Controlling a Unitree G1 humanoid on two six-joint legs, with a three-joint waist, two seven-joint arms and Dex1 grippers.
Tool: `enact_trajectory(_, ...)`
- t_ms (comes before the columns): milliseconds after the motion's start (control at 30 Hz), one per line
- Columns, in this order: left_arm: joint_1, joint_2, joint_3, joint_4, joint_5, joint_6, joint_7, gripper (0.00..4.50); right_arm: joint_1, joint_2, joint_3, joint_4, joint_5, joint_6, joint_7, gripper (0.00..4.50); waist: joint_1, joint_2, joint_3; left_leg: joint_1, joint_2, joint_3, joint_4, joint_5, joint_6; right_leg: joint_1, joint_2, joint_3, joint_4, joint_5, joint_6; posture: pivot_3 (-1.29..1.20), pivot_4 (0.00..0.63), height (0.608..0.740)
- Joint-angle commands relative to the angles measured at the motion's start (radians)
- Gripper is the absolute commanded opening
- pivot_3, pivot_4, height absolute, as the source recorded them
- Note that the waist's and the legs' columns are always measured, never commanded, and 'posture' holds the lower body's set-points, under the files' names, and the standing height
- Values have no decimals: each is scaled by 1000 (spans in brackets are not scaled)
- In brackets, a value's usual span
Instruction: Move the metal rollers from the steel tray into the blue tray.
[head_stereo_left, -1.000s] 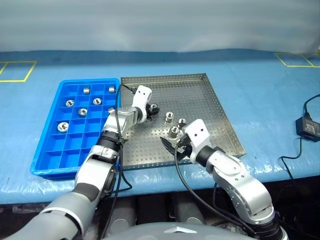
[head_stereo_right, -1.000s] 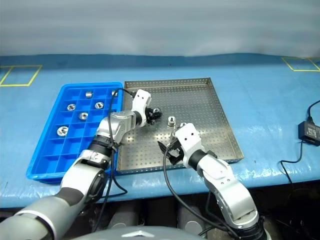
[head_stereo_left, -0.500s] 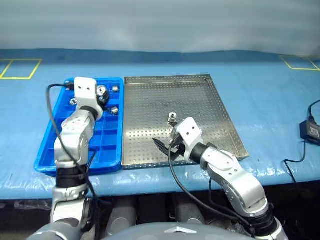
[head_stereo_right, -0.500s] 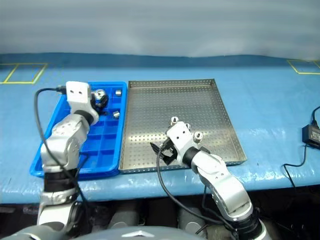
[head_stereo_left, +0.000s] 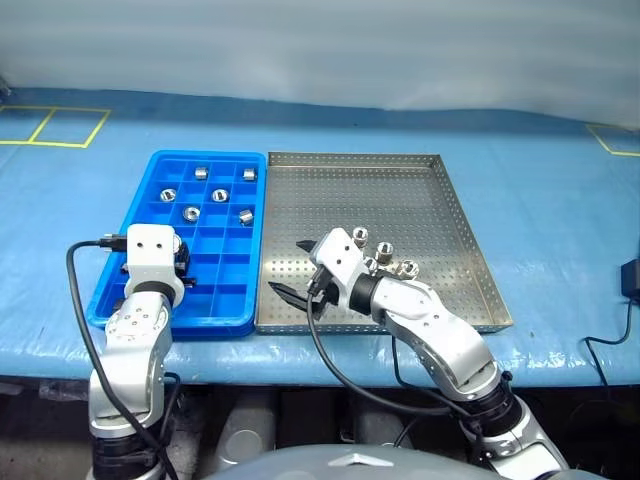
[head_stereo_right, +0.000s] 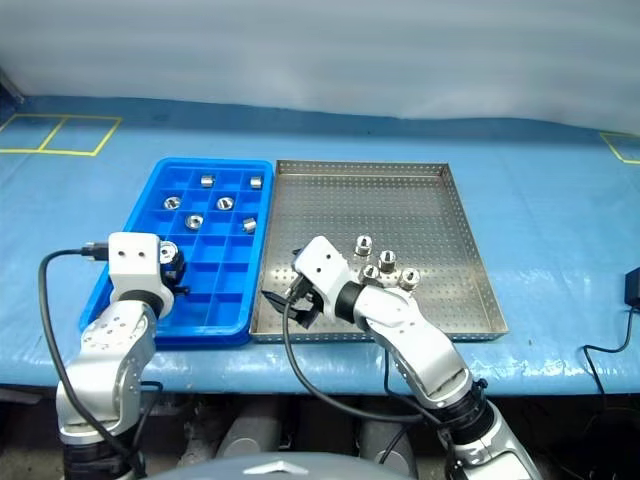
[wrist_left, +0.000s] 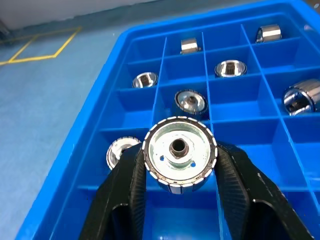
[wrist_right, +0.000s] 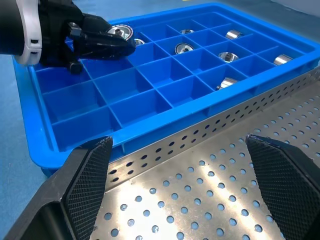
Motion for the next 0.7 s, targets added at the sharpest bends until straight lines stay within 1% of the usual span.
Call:
enact_trajectory(33, 19, -2, -23, -56, 21, 0, 10, 1706, 3, -1, -18, -28, 0, -21, 1, 4500, 2, 0, 0, 0, 0, 0, 0, 0, 0, 0, 0, 0, 0, 0, 0, 189, 150, 740)
enact_trajectory(200, 30, -28, -14, -77, 25, 38, 24, 1706, 21, -4, -31, -42, -2, -18, -12, 4500, 0, 0, 0, 0, 0, 0, 0, 0, 0, 0, 0, 0, 0, 0, -1, 161, 150, 740)
enact_trajectory(267, 13, -37, -8, -84, -3, 45, 5, 2453, 32, -5, -38, -51, -3, -14, -21, 4500, -1, 0, 0, 0, 0, 0, 0, 0, 0, 0, 0, 0, 0, 0, -1, 161, 150, 740)
enact_trajectory(433, -99, -40, -56, -62, -106, -24, -108, 4019, 74, -18, -69, -83, -2, 1, -47, 4500, 1, 0, 0, -1, 0, 0, 0, 0, 0, 0, 0, -1, 0, -1, -1, 104, 150, 740)
enact_trajectory(567, -219, -6, -99, 10, -148, -43, -182, 4019, 122, -35, -116, -127, -3, 23, -79, 4500, -14, 0, 0, -1, -1, 0, 0, 0, 0, 0, -1, 0, -1, -1, -1, 57, 150, 740)
enact_trajectory(700, -369, -10, -127, 187, -224, -63, -283, 4019, 186, -52, -168, -177, -5, 46, -114, 4500, -32, 0, 0, -1, 0, 0, 0, 0, 0, 0, 1, 0, -1, -1, -1, 14, 150, 740)
